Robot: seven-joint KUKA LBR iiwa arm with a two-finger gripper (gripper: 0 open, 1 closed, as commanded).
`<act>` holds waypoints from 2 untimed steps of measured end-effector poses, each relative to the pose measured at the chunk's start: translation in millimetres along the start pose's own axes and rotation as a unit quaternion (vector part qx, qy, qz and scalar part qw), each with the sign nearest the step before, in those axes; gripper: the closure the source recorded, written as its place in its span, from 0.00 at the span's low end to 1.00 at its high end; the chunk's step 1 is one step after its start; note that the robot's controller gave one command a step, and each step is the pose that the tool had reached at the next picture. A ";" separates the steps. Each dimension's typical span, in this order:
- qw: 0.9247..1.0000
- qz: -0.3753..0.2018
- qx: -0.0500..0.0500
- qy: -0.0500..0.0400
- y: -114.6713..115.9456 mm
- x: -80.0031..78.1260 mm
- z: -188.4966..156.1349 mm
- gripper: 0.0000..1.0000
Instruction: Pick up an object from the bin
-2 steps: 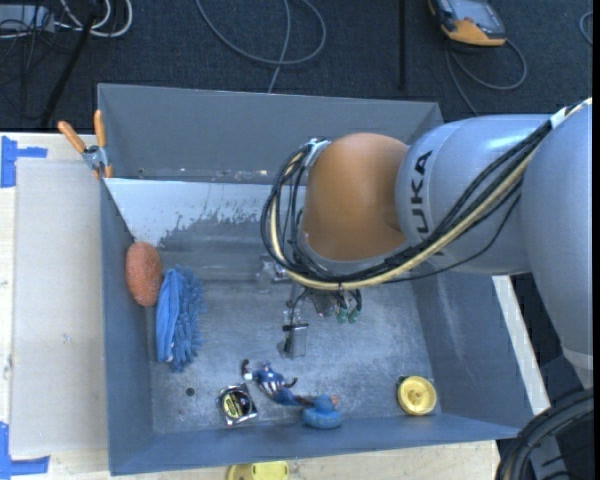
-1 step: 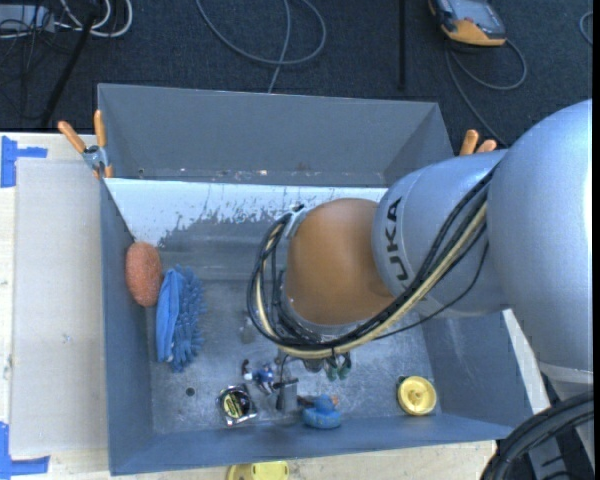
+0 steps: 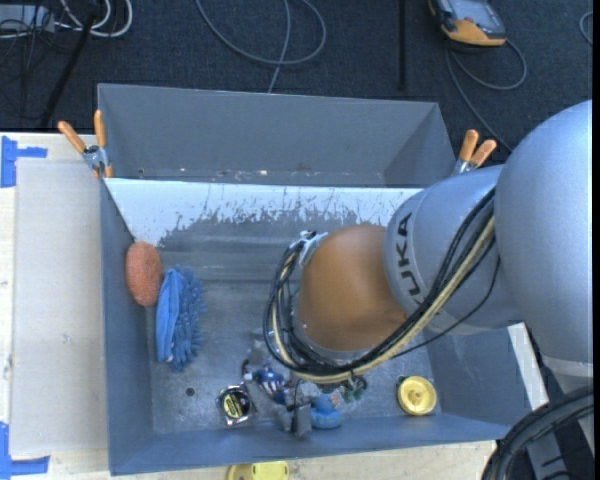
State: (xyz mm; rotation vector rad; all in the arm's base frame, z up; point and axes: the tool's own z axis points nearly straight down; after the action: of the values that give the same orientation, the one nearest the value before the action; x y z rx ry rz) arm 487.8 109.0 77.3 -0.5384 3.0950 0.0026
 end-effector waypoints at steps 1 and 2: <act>1.000 0.031 0.000 0.001 -15.5 -22.8 4.7 0.00; 0.999 0.032 0.001 -0.001 -18.4 -31.8 3.5 0.00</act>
Offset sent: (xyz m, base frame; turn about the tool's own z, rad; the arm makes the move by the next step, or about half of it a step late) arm 0.0058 -0.0039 -0.0014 0.0639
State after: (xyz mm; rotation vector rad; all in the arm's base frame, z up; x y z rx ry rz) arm 523.9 102.4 73.8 -0.4400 3.1093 0.0008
